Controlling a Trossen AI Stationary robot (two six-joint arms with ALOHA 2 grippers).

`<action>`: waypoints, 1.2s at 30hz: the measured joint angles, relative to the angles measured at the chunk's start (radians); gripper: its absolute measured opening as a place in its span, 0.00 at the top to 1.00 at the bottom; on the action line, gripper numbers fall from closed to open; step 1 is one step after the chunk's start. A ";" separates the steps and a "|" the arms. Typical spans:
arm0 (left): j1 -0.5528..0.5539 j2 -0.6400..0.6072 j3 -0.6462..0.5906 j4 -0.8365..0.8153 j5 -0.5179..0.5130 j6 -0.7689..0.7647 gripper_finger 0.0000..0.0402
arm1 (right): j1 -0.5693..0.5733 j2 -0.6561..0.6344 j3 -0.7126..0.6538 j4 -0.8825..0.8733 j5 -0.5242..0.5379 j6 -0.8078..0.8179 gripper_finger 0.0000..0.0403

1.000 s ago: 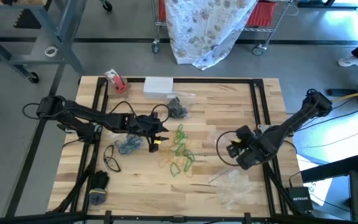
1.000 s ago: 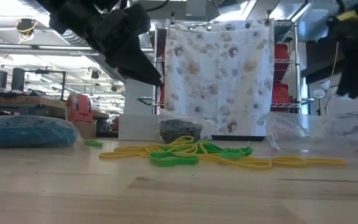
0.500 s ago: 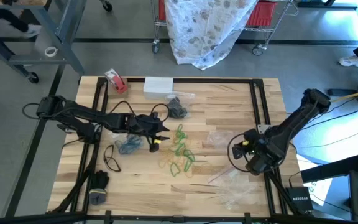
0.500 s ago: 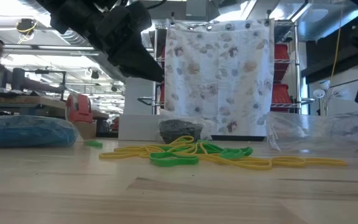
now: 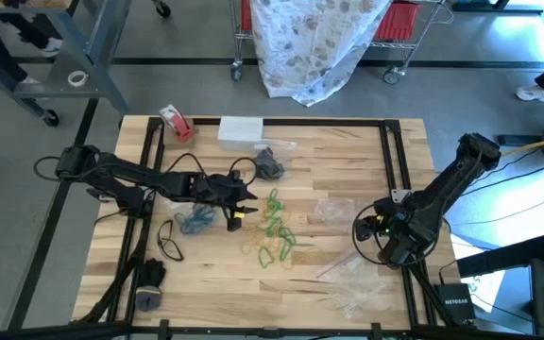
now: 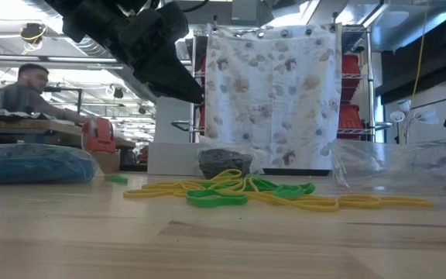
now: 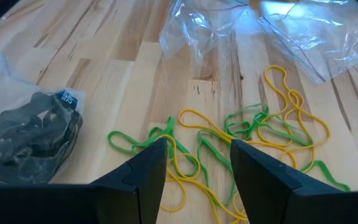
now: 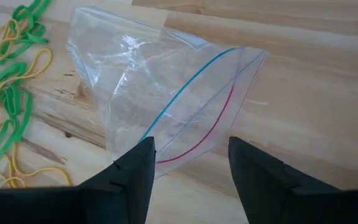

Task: Sort rubber bands
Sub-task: Open the transparent zip bag

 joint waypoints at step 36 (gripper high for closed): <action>0.000 0.008 0.000 0.007 0.001 0.002 0.57 | -0.003 0.122 -0.032 0.184 0.097 -0.112 0.52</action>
